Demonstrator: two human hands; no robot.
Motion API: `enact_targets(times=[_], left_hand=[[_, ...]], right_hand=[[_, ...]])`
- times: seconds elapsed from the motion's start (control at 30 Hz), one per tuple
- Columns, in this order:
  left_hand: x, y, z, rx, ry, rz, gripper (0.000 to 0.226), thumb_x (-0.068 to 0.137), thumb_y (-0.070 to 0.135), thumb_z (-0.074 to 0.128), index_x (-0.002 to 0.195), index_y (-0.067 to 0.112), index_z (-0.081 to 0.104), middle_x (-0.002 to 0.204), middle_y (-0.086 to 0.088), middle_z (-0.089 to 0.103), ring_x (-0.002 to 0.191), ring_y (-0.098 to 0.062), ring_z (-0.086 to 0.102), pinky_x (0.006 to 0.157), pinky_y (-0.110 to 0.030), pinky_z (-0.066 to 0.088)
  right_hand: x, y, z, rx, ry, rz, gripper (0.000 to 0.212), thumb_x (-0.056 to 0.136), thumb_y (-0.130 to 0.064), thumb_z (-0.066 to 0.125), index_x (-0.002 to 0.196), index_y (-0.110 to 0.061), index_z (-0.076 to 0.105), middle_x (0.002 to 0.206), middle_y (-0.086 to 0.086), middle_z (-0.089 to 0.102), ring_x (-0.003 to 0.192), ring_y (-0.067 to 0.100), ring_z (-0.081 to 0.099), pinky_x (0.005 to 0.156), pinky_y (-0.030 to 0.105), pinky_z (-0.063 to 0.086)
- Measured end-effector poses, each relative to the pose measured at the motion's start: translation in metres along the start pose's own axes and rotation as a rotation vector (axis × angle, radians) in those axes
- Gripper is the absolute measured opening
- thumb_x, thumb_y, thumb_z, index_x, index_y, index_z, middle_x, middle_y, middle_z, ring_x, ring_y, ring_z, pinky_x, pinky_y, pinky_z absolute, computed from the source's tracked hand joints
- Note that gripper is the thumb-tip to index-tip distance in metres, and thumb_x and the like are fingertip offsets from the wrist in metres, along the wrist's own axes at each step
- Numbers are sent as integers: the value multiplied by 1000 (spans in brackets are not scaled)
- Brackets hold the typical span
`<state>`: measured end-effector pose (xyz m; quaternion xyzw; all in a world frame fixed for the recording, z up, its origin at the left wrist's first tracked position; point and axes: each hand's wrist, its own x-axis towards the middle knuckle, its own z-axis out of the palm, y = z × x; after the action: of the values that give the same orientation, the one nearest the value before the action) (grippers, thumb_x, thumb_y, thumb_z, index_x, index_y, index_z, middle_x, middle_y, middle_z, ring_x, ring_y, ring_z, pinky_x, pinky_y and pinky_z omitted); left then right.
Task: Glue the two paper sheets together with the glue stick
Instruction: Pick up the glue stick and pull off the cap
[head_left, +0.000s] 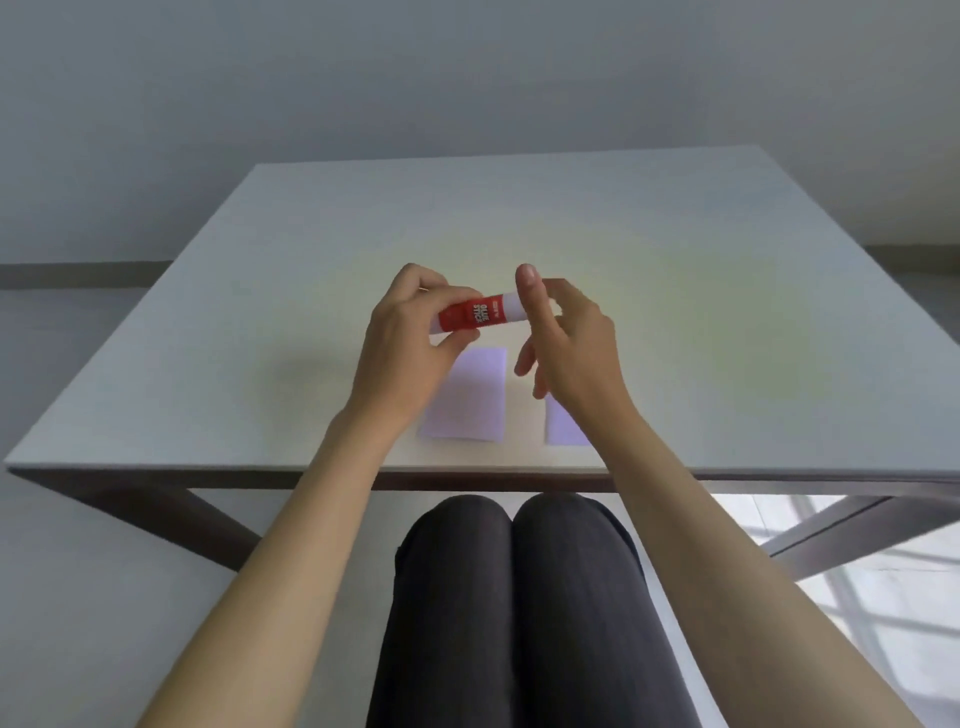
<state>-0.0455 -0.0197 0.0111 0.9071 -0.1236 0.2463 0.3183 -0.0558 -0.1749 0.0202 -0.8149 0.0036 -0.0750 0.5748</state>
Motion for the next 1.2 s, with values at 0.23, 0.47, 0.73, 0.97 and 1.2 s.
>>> enact_targets(times=[0.23, 0.47, 0.73, 0.97, 1.2], left_hand=[[-14, 13, -6, 7, -47, 36, 29, 74, 13, 76, 103, 13, 73, 91, 4, 51, 83, -16, 55, 72, -21, 42], [-21, 17, -4, 15, -37, 45, 29, 75, 14, 76, 103, 15, 73, 94, -6, 58, 84, -22, 58, 71, -35, 51], [-24, 11, -3, 41, -42, 51, 31, 74, 19, 77, 104, 15, 72, 98, -5, 59, 84, -22, 60, 69, -32, 51], [-38, -14, -3, -103, -149, -150, 25, 81, 28, 69, 105, 29, 66, 92, 20, 68, 80, -10, 67, 71, -26, 49], [-40, -8, 1, -524, -181, -275, 27, 88, 28, 63, 109, 42, 57, 91, 20, 66, 79, -3, 67, 75, -19, 49]], right_hand=[[-4, 8, -19, 66, -220, -95, 16, 92, -23, 56, 102, -12, 61, 85, 8, 63, 57, 19, 62, 58, 34, 52], [-1, 15, -21, -58, -134, -52, 24, 93, -30, 52, 82, -10, 60, 64, 4, 63, 42, 11, 55, 44, 24, 44], [0, 9, -20, -17, -168, 32, 34, 92, -36, 54, 78, -6, 60, 59, 7, 63, 43, 17, 52, 46, 25, 44], [35, 18, -50, -110, 161, -127, 11, 84, -7, 60, 93, -11, 65, 87, 5, 64, 64, 21, 59, 65, 34, 54], [85, 63, -58, -495, 249, -7, 41, 88, -1, 45, 127, -8, 56, 119, 20, 57, 107, 33, 56, 81, 27, 39]])
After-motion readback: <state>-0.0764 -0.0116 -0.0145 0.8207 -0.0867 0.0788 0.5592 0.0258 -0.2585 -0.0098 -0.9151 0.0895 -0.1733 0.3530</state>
